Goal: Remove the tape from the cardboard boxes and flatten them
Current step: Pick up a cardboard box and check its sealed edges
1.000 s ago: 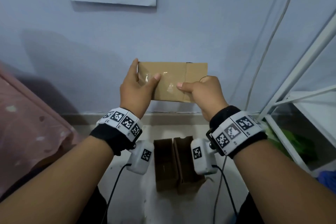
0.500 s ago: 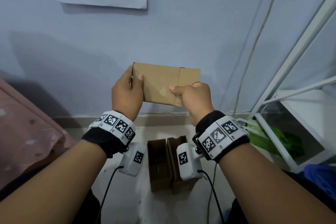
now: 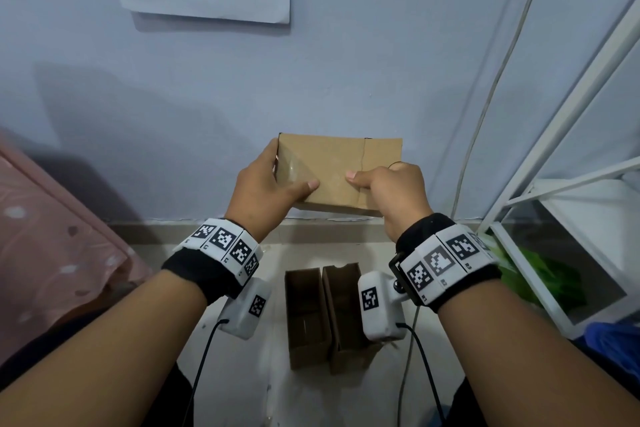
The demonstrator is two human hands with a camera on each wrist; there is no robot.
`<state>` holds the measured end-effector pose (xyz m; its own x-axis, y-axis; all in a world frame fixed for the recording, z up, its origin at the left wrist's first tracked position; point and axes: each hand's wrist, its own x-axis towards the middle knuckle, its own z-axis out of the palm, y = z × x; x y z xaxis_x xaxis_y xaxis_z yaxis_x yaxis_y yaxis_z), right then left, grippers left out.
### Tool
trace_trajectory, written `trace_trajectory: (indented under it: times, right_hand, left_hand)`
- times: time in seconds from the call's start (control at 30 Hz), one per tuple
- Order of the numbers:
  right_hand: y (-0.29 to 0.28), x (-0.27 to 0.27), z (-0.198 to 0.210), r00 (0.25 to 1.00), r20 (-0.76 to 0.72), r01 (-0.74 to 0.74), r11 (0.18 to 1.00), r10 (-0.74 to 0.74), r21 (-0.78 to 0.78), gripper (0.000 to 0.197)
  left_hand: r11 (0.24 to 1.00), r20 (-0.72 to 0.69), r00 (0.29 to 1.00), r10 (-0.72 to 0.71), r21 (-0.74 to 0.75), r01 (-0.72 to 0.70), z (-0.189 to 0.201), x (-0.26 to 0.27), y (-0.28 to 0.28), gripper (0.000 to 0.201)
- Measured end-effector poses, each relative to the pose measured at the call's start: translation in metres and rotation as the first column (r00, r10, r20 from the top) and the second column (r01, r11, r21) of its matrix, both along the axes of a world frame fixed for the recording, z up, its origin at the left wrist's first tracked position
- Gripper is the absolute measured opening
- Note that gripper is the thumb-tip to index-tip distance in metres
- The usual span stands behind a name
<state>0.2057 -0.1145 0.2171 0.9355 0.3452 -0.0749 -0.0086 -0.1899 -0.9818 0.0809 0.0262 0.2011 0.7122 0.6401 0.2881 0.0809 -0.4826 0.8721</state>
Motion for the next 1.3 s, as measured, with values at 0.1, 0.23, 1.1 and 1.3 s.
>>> trace_trajectory:
  times: [0.1,0.23,1.1,1.3]
  right_hand:
    - [0.000,0.001,0.000,1.000,-0.005,-0.002,1.000,0.002,0.010,0.042]
    - [-0.003,0.003,-0.002,1.000,-0.001,-0.014,0.999,0.014,0.032,0.048]
    - [-0.005,-0.006,0.005,0.999,-0.006,-0.052,0.999,0.051,-0.011,0.040]
    - [-0.006,-0.008,0.009,0.997,-0.025,-0.077,0.997,0.077,0.003,0.041]
  left_hand:
    - [1.000,0.018,1.000,0.006,-0.001,-0.006,-0.002,0.000,0.003,0.053]
    - [1.000,0.021,1.000,0.021,0.018,-0.022,-0.003,0.000,0.006,0.054]
    - [0.987,0.100,0.987,0.128,0.082,-0.136,-0.004,-0.003,0.012,0.031]
    - [0.983,0.125,0.982,0.144,0.097,-0.157,-0.003,-0.006,0.008,0.032]
